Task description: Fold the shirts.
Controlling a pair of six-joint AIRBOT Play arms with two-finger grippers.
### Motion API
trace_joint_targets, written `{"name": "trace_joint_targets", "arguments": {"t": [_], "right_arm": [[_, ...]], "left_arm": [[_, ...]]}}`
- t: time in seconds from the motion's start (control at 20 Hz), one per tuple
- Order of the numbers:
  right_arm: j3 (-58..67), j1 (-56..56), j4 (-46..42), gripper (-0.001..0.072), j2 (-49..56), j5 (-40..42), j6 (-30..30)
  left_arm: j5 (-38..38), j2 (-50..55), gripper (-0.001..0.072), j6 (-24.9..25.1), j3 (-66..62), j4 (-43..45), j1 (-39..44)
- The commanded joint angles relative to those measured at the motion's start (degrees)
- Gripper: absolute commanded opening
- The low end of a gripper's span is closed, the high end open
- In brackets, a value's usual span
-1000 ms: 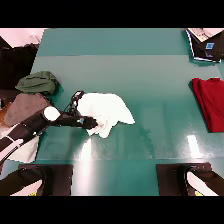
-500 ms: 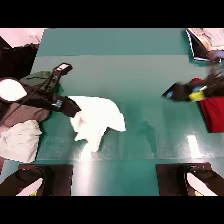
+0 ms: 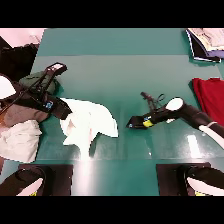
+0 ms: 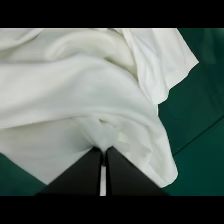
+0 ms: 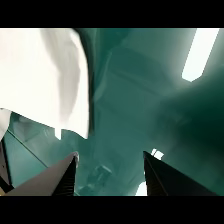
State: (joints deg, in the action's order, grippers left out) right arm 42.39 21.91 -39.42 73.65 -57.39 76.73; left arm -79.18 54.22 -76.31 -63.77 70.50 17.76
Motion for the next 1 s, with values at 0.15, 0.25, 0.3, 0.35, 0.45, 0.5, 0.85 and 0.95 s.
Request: {"name": "trace_joint_targets", "arguments": {"t": [0.15, 0.25, 0.3, 0.35, 0.45, 0.5, 0.85, 0.95], "right_arm": [[4.0, 11.0, 4.0, 0.0446, 8.2, 9.8, -0.4], [5.4, 12.7, 3.9, 0.0445, 9.6, 10.8, 0.1], [6.0, 13.4, 3.9, 0.0445, 10.4, 11.0, 0.4], [6.6, 14.1, 3.9, 0.0445, 11.3, 10.9, 0.4], [7.6, 15.5, 3.8, 0.0428, 12.7, 11.0, 0.4], [8.2, 16.1, 3.8, 0.0411, 13.1, 11.1, 0.4], [8.6, 9.1, -8.0, 0.0012, 0.2, 11.6, 2.1], [8.6, 0.6, -14.3, 0.0012, -8.3, 6.1, 5.2]], "left_arm": [[-1.4, -0.1, 0.0026, -0.3, -0.1, 0.3, -0.1], [-1.4, -0.1, 0.0027, -0.4, -0.1, 0.3, -0.1], [-1.4, 0.0, 0.0027, -0.4, -0.1, 0.3, -0.1], [-1.4, -0.1, 0.0027, -0.4, -0.1, 0.3, -0.1], [-1.4, -0.1, 0.0027, -0.5, -0.1, 0.3, -0.1], [-1.4, 0.0, 0.0027, -0.8, -0.1, 0.3, -0.1], [-1.3, -0.1, 0.0026, -1.8, -5.0, 6.7, -0.1], [-2.0, -0.1, 0.0026, -1.8, -11.3, 11.4, -0.1]]}}
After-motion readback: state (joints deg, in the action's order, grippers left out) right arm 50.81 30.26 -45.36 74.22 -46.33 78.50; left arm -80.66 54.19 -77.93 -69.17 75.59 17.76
